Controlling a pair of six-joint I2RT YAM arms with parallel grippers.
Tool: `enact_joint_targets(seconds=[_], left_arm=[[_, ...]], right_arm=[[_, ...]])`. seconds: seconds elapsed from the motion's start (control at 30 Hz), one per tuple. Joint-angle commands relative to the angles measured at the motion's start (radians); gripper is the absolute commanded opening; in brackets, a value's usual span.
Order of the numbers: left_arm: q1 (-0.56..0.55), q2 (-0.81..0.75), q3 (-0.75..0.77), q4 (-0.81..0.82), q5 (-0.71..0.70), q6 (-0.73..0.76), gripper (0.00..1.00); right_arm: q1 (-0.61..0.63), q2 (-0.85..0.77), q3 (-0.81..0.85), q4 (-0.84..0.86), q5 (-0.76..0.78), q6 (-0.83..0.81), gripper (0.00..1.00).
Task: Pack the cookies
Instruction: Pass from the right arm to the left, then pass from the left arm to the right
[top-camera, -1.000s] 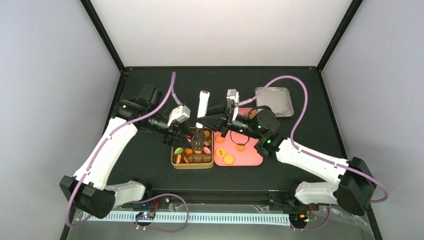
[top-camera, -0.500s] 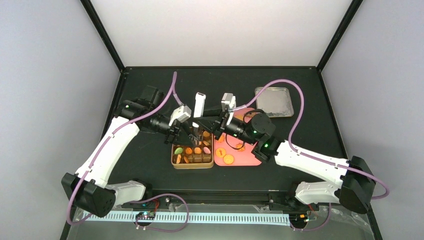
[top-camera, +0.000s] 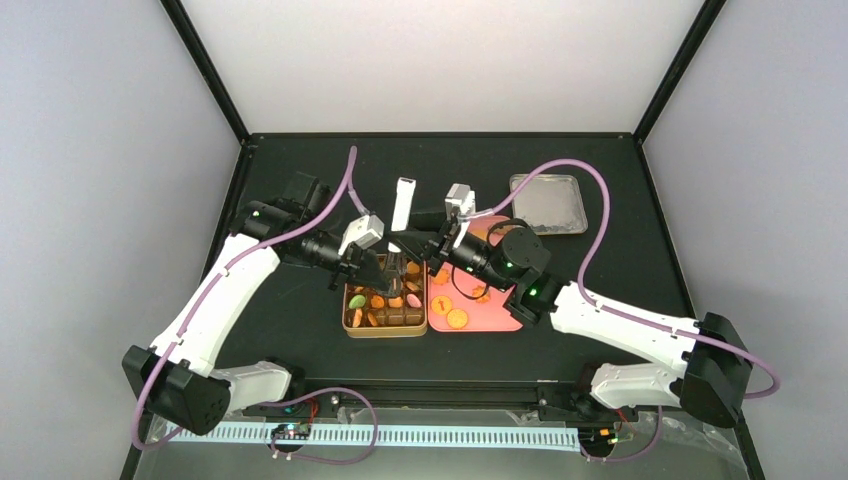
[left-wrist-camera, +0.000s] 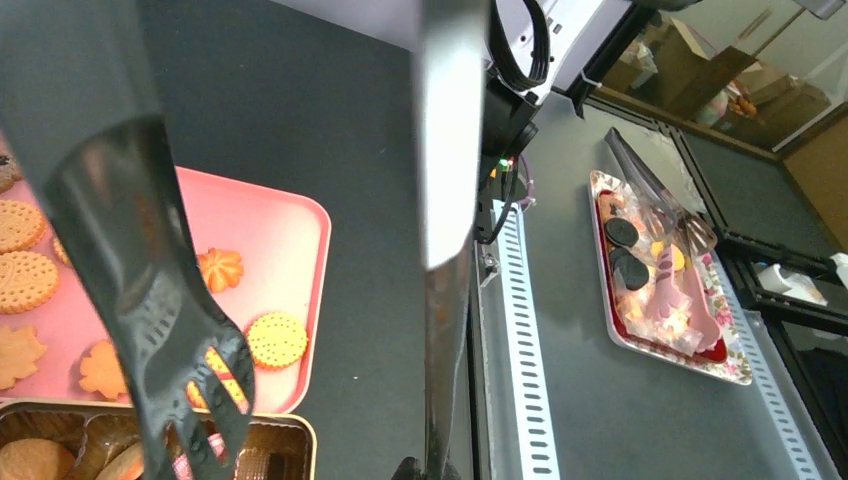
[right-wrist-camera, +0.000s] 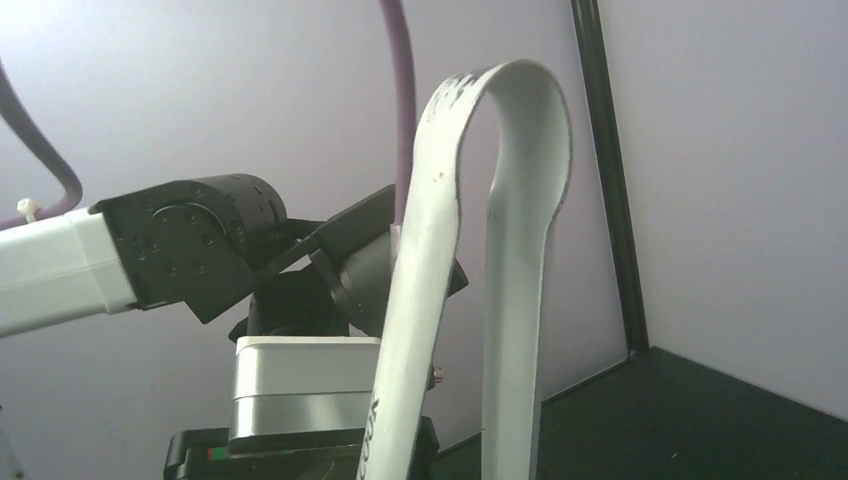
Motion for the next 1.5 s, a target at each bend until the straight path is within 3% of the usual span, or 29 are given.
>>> enact_joint_targets(seconds=[0.0, 0.13, 0.43, 0.83, 1.2, 1.47], left_arm=[[0.001, -0.004, 0.018, -0.022, -0.029, 0.012, 0.01], [0.000, -0.010, 0.037, -0.045, -0.075, 0.044, 0.02], [0.001, -0.024, 0.060, -0.074, -0.207, 0.100, 0.01], [0.000, -0.043, 0.053, -0.095, -0.245, 0.136, 0.01], [0.000, -0.046, 0.057, -0.109, -0.241, 0.140, 0.02], [0.000, -0.046, 0.063, -0.103, -0.265, 0.134, 0.02]], right_arm=[[0.005, -0.021, 0.021, -0.009, -0.029, -0.011, 0.49], [-0.027, -0.009, 0.074, -0.149, -0.144, 0.007, 0.60], [-0.185, 0.049, 0.187, -0.317, -0.565, 0.062, 0.62], [-0.227, 0.217, 0.379, -0.538, -0.868, -0.050, 0.63], [-0.254, 0.212, 0.333, -0.419, -1.009, -0.050, 0.62], [-0.254, 0.227, 0.353, -0.489, -0.930, -0.097, 0.55]])
